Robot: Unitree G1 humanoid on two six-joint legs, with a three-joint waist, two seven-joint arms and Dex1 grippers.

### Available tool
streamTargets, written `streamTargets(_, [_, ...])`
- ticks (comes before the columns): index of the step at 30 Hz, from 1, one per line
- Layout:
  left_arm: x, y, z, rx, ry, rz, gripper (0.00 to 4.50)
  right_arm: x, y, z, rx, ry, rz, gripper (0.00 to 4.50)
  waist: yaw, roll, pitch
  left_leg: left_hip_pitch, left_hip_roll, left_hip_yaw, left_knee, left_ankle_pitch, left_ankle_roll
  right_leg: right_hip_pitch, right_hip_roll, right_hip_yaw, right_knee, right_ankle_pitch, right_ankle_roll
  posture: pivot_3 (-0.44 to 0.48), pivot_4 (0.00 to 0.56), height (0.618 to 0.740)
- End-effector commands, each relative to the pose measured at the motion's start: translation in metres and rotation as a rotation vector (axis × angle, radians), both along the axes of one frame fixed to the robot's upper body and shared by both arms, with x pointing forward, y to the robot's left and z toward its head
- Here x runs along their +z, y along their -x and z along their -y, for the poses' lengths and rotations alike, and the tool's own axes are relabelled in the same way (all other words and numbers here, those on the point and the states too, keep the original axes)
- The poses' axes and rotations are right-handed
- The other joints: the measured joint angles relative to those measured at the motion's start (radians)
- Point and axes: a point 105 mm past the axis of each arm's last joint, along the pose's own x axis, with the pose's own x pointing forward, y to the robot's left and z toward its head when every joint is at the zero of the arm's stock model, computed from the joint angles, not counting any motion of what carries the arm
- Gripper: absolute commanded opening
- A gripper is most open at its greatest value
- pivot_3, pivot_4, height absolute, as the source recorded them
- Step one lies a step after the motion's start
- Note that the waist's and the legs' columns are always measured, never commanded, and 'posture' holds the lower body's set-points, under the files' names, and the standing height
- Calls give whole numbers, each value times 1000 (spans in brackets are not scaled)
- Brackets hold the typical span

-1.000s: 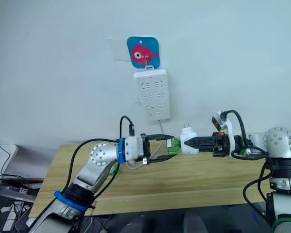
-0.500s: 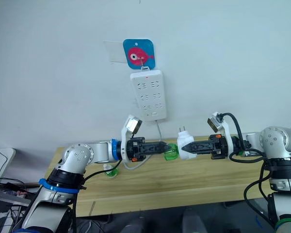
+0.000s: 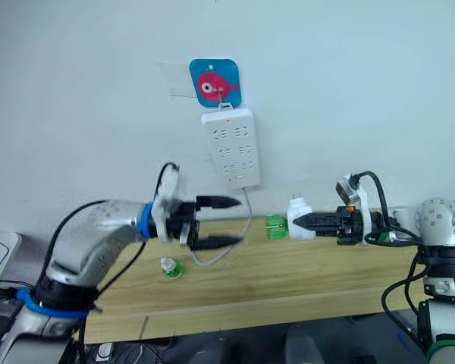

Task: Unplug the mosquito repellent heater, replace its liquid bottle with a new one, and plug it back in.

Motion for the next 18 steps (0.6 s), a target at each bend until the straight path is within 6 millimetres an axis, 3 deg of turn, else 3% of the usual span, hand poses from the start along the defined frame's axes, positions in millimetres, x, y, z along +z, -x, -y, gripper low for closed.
streamTargets(1, [4, 2, 3, -13, -11, 363, 4449, 14, -3, 0, -3, -26, 46, 2994, 4, 0, 1, 0, 0, 0, 0, 0, 1, 0, 0, 0, 0, 0, 0, -116, 156, 740])
streamTargets(4, [5, -13, 6, 81, 24, 626, 4449, 15, -1, -4, 17, -36, 47, 2994, 24, 0, 2, 0, 0, -1, 1, -2, 4, 0, 0, -2, 0, 1, -1, -110, 157, 740])
streamTargets(8, [4, -14, 21, 86, 93, 796, 4449, 17, 0, -8, 38, -46, 50, 2994, 31, 0, 2, -1, 0, -1, 1, -2, 4, 1, 0, -2, 0, 3, 0, -106, 153, 740])
streamTargets(18, [-3, -13, 43, 32, 145, 917, 4449, 22, 0, -12, 61, -51, 60, 2994, 29, 0, 2, -1, 0, -1, 2, -2, 5, 0, 0, -2, 2, 4, 1, -111, 150, 740])
